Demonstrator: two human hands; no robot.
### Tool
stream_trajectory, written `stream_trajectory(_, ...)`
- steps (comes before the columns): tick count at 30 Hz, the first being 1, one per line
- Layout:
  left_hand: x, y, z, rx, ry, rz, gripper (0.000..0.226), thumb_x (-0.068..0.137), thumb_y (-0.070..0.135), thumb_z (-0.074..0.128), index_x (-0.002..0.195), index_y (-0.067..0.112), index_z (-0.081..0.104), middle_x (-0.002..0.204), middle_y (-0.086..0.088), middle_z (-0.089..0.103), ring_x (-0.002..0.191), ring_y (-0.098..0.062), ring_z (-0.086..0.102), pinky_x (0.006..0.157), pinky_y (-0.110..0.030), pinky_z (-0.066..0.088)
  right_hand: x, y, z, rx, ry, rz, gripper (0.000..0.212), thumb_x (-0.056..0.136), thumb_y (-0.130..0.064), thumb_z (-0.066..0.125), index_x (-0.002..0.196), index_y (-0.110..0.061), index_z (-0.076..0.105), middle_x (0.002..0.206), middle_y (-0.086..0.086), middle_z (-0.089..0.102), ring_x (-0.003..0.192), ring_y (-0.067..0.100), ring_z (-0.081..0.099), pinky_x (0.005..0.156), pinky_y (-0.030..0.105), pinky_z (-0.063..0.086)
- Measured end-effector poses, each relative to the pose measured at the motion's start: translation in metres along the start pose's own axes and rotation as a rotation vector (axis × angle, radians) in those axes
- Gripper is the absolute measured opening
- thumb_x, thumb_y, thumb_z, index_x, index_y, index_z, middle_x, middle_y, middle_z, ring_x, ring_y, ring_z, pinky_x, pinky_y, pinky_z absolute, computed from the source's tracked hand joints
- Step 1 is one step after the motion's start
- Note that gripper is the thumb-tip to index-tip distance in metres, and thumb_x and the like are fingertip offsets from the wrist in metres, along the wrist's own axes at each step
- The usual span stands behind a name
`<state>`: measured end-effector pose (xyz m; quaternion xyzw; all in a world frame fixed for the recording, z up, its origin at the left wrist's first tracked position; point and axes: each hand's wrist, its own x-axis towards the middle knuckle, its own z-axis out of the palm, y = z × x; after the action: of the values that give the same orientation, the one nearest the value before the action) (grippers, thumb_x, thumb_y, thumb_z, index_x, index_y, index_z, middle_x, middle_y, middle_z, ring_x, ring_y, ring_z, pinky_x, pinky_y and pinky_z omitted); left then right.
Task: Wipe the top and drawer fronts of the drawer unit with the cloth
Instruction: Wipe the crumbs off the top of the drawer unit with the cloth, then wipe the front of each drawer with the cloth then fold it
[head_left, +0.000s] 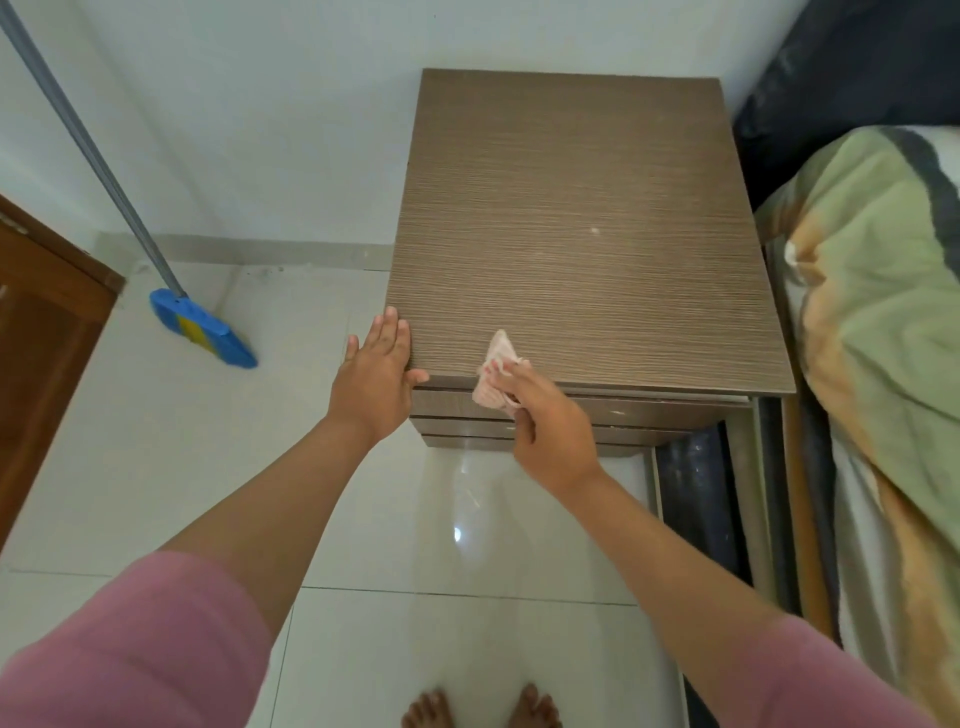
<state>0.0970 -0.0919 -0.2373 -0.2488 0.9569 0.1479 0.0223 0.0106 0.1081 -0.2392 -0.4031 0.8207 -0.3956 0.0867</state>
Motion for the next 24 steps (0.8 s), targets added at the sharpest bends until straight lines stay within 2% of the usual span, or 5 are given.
stream_trajectory(2,0.000,0.001,0.000,-0.002,-0.003,-0.004,0.062,0.096,0.031,0.041,0.145,0.004,0.014,0.155,-0.012,0.004,0.143,-0.023,0.001,0.113,-0.041,-0.001,-0.001,-0.008,-0.002,0.111,-0.044,-0.025,0.052,0.075,0.005,0.038,0.117,-0.015,0.063,0.119,0.006,0.064,0.112,0.015,0.055,0.092,0.020,0.045)
stream_trajectory(4,-0.001,0.002,0.001,-0.009,0.003,-0.001,0.062,0.096,0.030,0.042,0.145,0.003,0.015,0.155,-0.012,0.005,0.143,-0.023,0.002,0.113,-0.042,0.000,-0.006,-0.010,-0.005,0.149,-0.028,-0.006,0.053,0.073,0.008,0.041,0.117,-0.010,0.063,0.116,0.006,0.065,0.108,0.018,0.059,0.089,0.028,0.048)
stream_trajectory(8,-0.002,0.000,0.005,-0.013,0.025,0.004,0.061,0.096,0.031,0.039,0.145,0.003,0.014,0.155,-0.012,0.004,0.143,-0.024,0.002,0.113,-0.043,0.001,-0.012,0.003,-0.016,0.119,0.207,0.066,0.055,0.076,0.011,0.043,0.123,-0.012,0.060,0.125,0.011,0.061,0.119,0.026,0.056,0.095,0.040,0.049)
stream_trajectory(13,-0.004,-0.004,0.016,-0.007,0.126,0.049,0.059,0.096,0.031,0.038,0.144,0.003,0.018,0.155,-0.013,0.009,0.143,-0.025,0.006,0.113,-0.044,0.003,-0.005,0.025,-0.022,-0.023,0.293,0.166,0.051,0.083,0.011,0.048,0.127,-0.015,0.057,0.134,0.009,0.055,0.130,0.025,0.044,0.104,0.036,0.041)
stream_trajectory(24,0.002,-0.008,0.055,0.020,0.556,0.137,0.055,0.085,0.026,0.038,0.132,-0.002,0.042,0.143,-0.020,0.038,0.133,-0.034,0.034,0.107,-0.052,0.018,0.016,0.026,0.034,-0.106,0.338,-0.154,0.047,0.075,-0.005,0.047,0.118,-0.016,0.062,0.124,0.004,0.062,0.115,0.026,0.056,0.092,0.051,0.048)
